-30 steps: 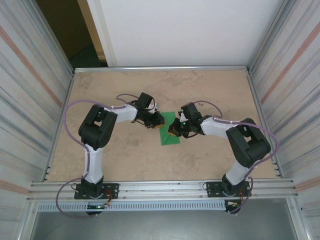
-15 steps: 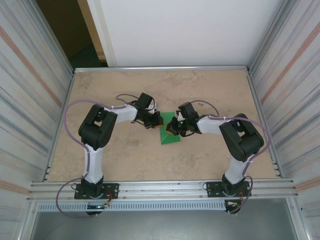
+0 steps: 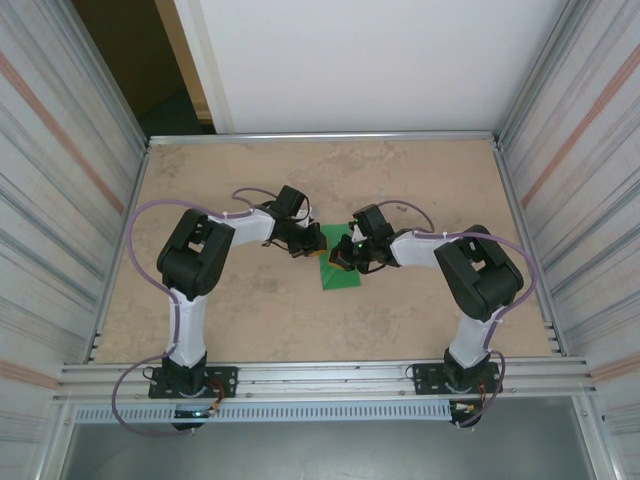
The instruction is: Fold a paper plane with a square sheet of paper (pick it up from the middle)
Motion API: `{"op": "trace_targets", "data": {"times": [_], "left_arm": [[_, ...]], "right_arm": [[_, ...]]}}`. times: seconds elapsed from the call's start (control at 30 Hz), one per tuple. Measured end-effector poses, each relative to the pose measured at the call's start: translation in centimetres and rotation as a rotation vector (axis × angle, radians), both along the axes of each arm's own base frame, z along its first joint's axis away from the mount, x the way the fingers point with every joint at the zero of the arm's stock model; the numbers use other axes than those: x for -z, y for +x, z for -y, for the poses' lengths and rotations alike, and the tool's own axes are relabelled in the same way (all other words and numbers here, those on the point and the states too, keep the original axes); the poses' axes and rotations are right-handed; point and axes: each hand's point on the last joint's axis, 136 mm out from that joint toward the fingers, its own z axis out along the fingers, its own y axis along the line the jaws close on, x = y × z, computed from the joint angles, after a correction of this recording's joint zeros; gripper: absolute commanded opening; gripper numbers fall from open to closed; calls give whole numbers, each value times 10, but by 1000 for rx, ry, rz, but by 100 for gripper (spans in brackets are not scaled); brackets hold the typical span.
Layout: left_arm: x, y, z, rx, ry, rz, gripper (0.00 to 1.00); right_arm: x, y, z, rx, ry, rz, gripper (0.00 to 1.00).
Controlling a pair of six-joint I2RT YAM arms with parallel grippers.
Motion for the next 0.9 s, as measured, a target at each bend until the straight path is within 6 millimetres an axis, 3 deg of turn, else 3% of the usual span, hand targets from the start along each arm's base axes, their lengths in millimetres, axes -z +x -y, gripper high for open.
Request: {"op": "trace_targets", "data": {"times": [0.9], "left_arm": [[0, 0, 0, 0, 0, 0, 10]], "right_arm": [[11, 1, 2, 12, -28, -10, 0]]}}
